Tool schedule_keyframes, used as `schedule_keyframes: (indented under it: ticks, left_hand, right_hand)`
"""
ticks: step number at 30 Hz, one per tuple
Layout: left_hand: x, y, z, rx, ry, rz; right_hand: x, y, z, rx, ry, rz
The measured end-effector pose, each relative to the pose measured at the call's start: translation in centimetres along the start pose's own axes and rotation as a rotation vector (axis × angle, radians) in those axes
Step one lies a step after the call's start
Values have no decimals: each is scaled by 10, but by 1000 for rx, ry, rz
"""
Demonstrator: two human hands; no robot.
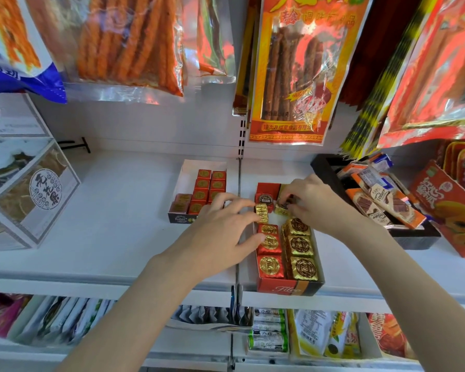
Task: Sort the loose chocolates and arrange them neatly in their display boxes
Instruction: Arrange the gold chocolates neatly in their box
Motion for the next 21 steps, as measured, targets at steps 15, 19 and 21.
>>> schedule_keyframes:
  ticks: [15,19,21]
  left_hand:
    - [0,0,1,3,-14,-26]
    - [1,1,0,5,-11,-17]
    - [1,1,0,6,-12,-19]
  right_hand:
    - [8,-4,0,-16,121,-1]
    - [7,-6,-3,18,177,-31]
    - [2,-3,-2,-12,120,-14]
Point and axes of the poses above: each hand's wrist, its own z-axis towards the middle knuckle, its own x-axis out of the palm, y = z × x, the point moved 9 cm from there along z, towards the middle knuckle, and after that the axes turned 13 degrees about -z, right-handed, at the moved point
